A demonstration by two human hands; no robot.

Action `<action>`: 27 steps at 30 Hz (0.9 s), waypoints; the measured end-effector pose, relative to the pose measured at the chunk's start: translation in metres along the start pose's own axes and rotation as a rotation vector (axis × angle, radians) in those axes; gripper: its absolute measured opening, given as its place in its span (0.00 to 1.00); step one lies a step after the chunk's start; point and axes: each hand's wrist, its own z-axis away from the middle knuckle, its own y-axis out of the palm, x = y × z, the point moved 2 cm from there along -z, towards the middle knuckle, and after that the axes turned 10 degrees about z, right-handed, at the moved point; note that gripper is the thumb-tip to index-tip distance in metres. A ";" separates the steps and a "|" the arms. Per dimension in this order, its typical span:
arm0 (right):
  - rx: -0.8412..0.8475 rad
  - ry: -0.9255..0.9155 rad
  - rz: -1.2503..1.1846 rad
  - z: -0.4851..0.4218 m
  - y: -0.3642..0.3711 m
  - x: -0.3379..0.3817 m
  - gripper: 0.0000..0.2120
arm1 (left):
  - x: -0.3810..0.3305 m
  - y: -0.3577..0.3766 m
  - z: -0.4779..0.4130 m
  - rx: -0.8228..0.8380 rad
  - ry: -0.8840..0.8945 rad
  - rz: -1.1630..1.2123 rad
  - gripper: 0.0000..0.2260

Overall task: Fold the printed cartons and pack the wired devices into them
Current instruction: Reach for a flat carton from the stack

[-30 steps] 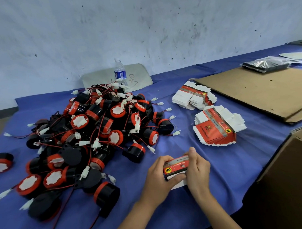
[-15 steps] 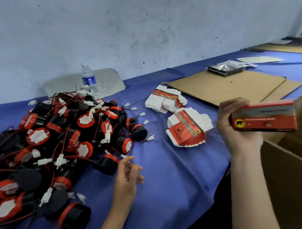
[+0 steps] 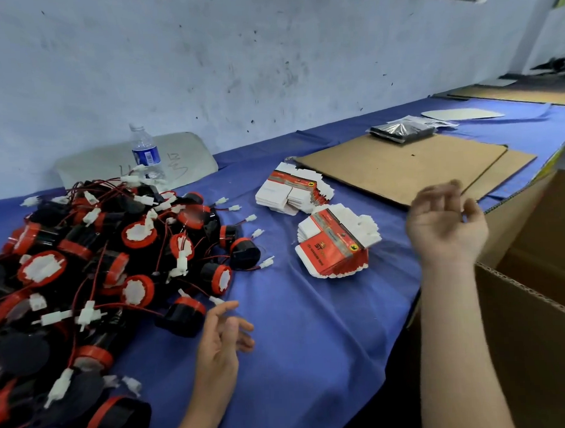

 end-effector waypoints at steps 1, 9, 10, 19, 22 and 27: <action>0.122 -0.218 0.251 0.004 0.008 -0.007 0.10 | 0.000 0.001 0.000 0.002 -0.002 0.000 0.15; 1.113 -0.408 1.922 0.004 0.042 -0.095 0.39 | -0.005 0.001 0.003 -0.003 -0.029 -0.001 0.15; 1.097 -0.455 1.971 0.003 0.044 -0.095 0.39 | -0.006 0.001 0.003 -0.003 -0.031 -0.003 0.15; 1.257 -0.674 2.142 -0.012 0.063 -0.075 0.20 | -0.006 0.000 0.001 0.003 -0.036 -0.006 0.10; 1.360 -0.686 2.179 -0.016 0.074 -0.066 0.17 | -0.006 0.001 0.000 0.005 -0.037 0.009 0.13; 1.398 -0.739 2.228 -0.017 0.086 -0.063 0.16 | -0.003 0.001 -0.001 0.015 -0.023 0.007 0.15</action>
